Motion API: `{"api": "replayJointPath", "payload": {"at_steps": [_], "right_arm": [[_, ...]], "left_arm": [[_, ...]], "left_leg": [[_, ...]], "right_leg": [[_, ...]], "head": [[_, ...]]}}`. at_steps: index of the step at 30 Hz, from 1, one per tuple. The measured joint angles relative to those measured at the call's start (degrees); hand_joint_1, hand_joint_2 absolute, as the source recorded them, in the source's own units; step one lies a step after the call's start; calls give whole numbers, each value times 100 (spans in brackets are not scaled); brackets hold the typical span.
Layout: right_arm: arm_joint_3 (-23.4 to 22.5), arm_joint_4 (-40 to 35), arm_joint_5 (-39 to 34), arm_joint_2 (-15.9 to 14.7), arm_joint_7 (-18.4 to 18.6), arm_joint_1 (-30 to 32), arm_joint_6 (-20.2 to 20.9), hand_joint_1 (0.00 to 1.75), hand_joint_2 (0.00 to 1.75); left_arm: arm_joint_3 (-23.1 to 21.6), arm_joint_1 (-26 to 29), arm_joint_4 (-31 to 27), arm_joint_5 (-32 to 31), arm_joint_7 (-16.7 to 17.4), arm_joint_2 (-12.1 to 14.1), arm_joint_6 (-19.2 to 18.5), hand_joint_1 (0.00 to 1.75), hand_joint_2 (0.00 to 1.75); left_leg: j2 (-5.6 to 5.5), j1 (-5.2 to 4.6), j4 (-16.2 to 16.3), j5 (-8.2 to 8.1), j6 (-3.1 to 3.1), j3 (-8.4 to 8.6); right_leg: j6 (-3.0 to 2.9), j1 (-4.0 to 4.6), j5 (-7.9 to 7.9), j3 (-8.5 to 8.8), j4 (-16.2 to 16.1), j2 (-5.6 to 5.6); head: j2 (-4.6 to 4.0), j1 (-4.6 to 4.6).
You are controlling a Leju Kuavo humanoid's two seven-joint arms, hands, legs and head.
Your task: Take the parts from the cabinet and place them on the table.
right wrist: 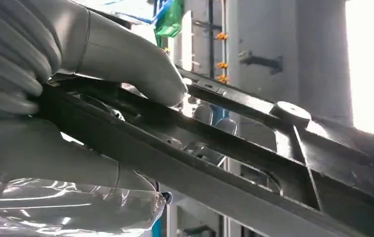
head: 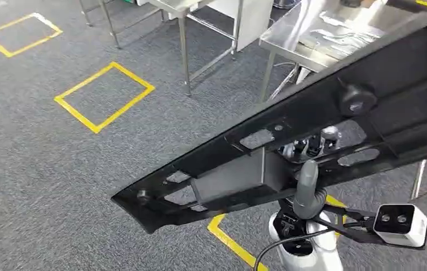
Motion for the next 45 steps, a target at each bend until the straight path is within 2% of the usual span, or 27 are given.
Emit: {"api": "replayJointPath", "payload": {"at_steps": [2, 4, 6, 8, 9, 11, 12, 13, 17, 18, 19, 20, 22, 23, 25, 27, 28, 29, 33, 35, 37, 39, 40, 42, 43, 44, 45], "right_arm": [[0, -9, 33, -2, 2, -6, -15, 175, 175], [20, -24, 33, -4, 0, -59, -79, 175, 175], [48, -22, -37, -11, 0, -81, -79, 175, 175], [48, -11, -88, -33, 0, -85, -66, 175, 175], [48, 7, -105, -53, 0, -98, -63, 175, 175], [48, 24, -120, -77, 2, -147, -63, 175, 175], [48, 24, -122, -83, 0, -183, -70, 175, 175], [48, 28, -122, -87, 2, -224, -81, 175, 175], [50, 44, -125, -114, 2, -250, -83, 175, 175], [53, 44, -125, -116, 2, -251, -83, 175, 175], [57, 44, -122, -118, 0, -275, -98, 175, 175], [81, 50, -122, -118, 0, -288, -149, 175, 175], [140, 68, -122, -118, 0, -286, -190, 175, 175], [155, 83, -122, -122, 2, -285, -216, 175, 175], [184, 109, -122, -133, 2, -286, -262, 175, 175], [225, 109, -125, -136, 2, -292, -269, 175, 175], [245, 114, -125, -140, 2, -299, -297, 175, 175], [265, 120, -125, -142, 2, -312, -324, 175, 175], [326, 120, -125, -166, 2, -316, -356, 175, 175], [332, 120, -125, -175, 2, -340, -356, 175, 175], [343, 122, -125, -177, 2, -340, -356, 175, 175], [350, 146, -122, -195, 2, -337, -369, 175, 175], [354, 153, -122, -201, 2, -335, -391, 175, 175], [380, 153, -122, -212, 2, -347, -470, 175, 175], [393, 153, -122, -216, 2, -355, -505, 175, 175], [393, 155, -122, -221, 2, -367, -529, 175, 175], [407, 151, -122, -223, 0, -377, -571, 175, 175]], "left_arm": [[0, -26, -2, -37, -26, -18, -70, 0, 175], [0, -39, -2, -52, -46, -22, -88, 0, 175], [0, -18, -2, -57, -50, -22, -88, 0, 175], [2, -11, -2, -52, -50, -22, -88, 0, 175], [4, -15, -2, -52, -50, -24, -88, 0, 175], [4, -33, -2, -52, -50, -35, -92, 0, 175], [4, -42, -2, -50, -50, -46, -92, 0, 175], [9, -41, 0, -48, -50, -52, -92, 0, 175], [20, -66, -2, -44, -46, -61, -99, 0, 175], [20, -90, -2, -44, -44, -63, -103, 0, 175], [20, -88, -2, -48, -42, -79, -117, 0, 175], [22, -84, -2, -55, -37, -85, -116, 0, 175], [28, -52, -2, -55, -33, -85, -112, 0, 175], [31, -36, -2, -57, -31, -85, -99, 0, 175], [31, -32, -2, -57, -24, -90, -99, 0, 175], [31, -44, -2, -61, -24, -87, -97, 0, 175], [33, -39, -2, -77, -22, -81, -83, 0, 175], [37, -38, -2, -94, -15, -83, -79, 0, 175], [39, -66, -2, -92, -11, -94, -66, 0, 175], [39, -83, -2, -96, -15, -105, -68, 0, 175], [44, -49, -2, -98, -13, -105, -75, 0, 175], [48, -34, -2, -98, -9, -105, -77, 0, 175], [48, -38, -2, -98, -4, -109, -83, 0, 175], [48, -53, -2, -114, 18, -129, -99, 0, 175], [48, -57, -2, -120, 20, -131, -116, 0, 175], [48, -55, -2, -131, 17, -131, -129, 0, 175], [48, -57, -2, -153, 11, -131, -151, 0, 175]], "left_leg": [[153, 63, -81, 47, 87, 37], [300, 27, -117, 52, 170, 73], [474, -1, -114, 38, 180, 73], [634, -4, -112, 21, 176, 75], [707, -4, -111, 6, 169, 90], [834, -4, -112, -31, 140, 146], [886, -8, -112, -55, 118, 181], [931, -52, -97, -85, 78, 193], [1149, -57, -143, -130, -25, 274], [1042, -22, -99, -192, -75, 281], [729, -17, 84, -312, -93, 220], [589, -15, 475, -533, -99, 36], [514, -16, 1421, -906, -116, -461], [509, -17, 1710, -932, -113, -648], [505, -17, 1436, -572, -85, -627], [376, -16, 416, 42, -39, -230], [46, -14, 61, 116, 0, -95], [17, 5, -87, 76, 11, -30], [217, 0, -142, 115, 128, 10], [347, -14, -179, 126, 176, 41], [487, -33, -177, 113, 202, 45], [646, -32, -170, 91, 199, 47], [711, -29, -170, 79, 191, 61], [837, -23, -167, 40, 152, 113], [880, -40, -164, 13, 118, 150], [918, -76, -155, -13, 86, 158], [977, -82, -149, -32, 52, 171]], "right_leg": [[59, 15, -3, -7, 3, 62], [97, 40, -296, -218, 461, -585], [126, 16, -705, -697, 1388, -750], [146, 6, -763, -948, 1837, -777], [146, 4, -593, -861, 1651, -793], [104, 14, -86, -333, 661, -885], [55, 44, 90, -45, 150, -1092], [4, 130, -9, 20, -22, -1332], [-95, 145, 0, -4, -25, -1032], [-140, 63, 38, 53, -89, -961], [-170, 58, 35, 65, -101, -907], [-197, 60, 36, 72, -101, -859], [-217, 75, 26, 77, -95, -707], [-221, 83, 23, 81, -89, -620], [-219, 86, 12, 103, -79, -468], [-191, 84, -12, 137, -58, -317], [-170, 77, -25, 123, -42, -266], [-136, 94, -35, 80, -2, -192], [23, 50, -6, 51, -45, -15], [86, 78, -294, -129, 360, -594], [129, 35, -704, -591, 1264, -743], [164, -6, -743, -852, 1703, -769], [177, -27, -576, -768, 1521, -788], [177, -43, -58, -243, 518, -926], [152, -21, 85, 19, 44, -1213], [95, 50, 2, 48, -35, -1365], [47, 40, 34, 21, -42, -1242]], "head": [[-2, 2], [-2, 4], [-2, 7], [-2, 7], [-2, 7], [-2, 7], [-2, 7], [-2, 7], [-2, 7], [-2, 6], [-2, 4], [-2, 4], [-2, 4], [-2, 4], [-2, 4], [-2, 4], [-2, 6], [-2, 4], [-2, 4], [-2, 4], [-2, 7], [-2, 7], [-2, 7], [-2, 7], [-2, 7], [-2, 7], [-2, 7]]}}
